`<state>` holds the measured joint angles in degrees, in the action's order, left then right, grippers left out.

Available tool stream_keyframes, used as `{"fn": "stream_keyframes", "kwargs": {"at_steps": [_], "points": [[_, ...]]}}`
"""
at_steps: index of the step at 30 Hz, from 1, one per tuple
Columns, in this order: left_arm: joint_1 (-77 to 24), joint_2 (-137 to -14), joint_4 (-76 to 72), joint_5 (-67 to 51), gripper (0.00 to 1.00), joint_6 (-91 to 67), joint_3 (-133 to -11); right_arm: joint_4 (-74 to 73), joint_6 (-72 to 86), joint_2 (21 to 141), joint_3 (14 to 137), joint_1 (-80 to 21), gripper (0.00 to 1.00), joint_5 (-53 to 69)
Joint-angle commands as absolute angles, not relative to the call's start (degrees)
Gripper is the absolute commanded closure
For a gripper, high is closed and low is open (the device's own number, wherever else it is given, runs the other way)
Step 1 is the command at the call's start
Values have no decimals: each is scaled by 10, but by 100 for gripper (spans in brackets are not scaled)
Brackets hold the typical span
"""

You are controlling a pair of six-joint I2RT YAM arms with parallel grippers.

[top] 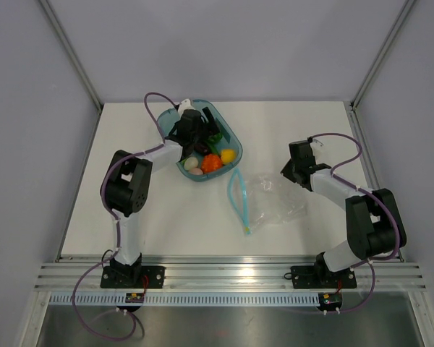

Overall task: Open the zip-top bag and remove the fake food
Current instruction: Place the fake vegetable in the bin, then reset both arms

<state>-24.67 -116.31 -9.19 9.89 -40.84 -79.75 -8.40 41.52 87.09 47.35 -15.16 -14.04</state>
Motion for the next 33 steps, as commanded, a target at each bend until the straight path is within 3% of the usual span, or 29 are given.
{"fn": "stream_keyframes", "kwargs": {"at_steps": [1, 7, 9, 12, 16, 17, 20, 25, 30, 33], "points": [[-245, -1138, -95, 113, 1, -389, -825, -75, 403, 875, 498, -149, 100, -145], [-244, -1082, -78, 119, 1, -383, -794, -88, 385, 867, 506, -149, 99, -150], [-244, -1044, -73, 122, 1, -384, -766, -100, 376, 867, 517, -149, 93, -155], [-245, -985, -72, 123, 1, -384, -720, -111, 372, 861, 521, -149, 76, -170], [-245, -912, -62, 122, 1, -383, -665, -128, 368, 847, 526, -149, 40, -182], [-245, -897, -61, 120, 1, -386, -654, -135, 367, 836, 527, -149, 25, -186], [-245, -843, -65, 101, 1, -406, -604, -169, 360, 803, 542, -149, 13, -204], [-255, -769, -91, 75, 1, -441, -524, -165, 346, 729, 516, -149, 7, -212], [-272, -687, -24, 91, 1, -457, -485, -149, 295, 619, 480, -149, 6, -131], [-272, -632, -14, 65, 1, -461, -451, -98, 267, 525, 435, -149, 1, -88]]}}
